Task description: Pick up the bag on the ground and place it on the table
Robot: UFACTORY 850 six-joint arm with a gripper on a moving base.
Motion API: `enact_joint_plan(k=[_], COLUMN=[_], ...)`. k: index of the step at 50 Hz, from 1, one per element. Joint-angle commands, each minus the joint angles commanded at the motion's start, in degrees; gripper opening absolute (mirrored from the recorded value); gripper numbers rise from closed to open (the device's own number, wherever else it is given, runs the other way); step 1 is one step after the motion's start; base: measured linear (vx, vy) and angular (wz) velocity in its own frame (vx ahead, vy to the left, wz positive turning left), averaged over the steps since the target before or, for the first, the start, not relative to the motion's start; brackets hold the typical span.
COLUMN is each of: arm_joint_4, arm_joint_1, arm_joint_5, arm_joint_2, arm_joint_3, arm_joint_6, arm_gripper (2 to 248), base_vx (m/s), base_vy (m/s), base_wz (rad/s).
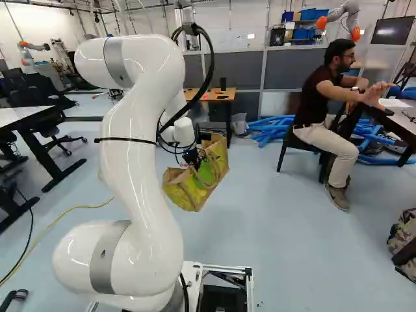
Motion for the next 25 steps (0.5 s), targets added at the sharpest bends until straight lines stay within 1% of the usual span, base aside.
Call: enact_joint_plan(k=[25], arm_joint_4=[-4.37], arm_joint_1=[-0.01], arm_joint_5=[-3.87], arm_joint_2=[5.27], arm_joint_3=[2.61], arm_joint_6=[0.00], arm_gripper=[22], base_vx=[0.000], base_vy=[0.000], base_wz=[0.000])
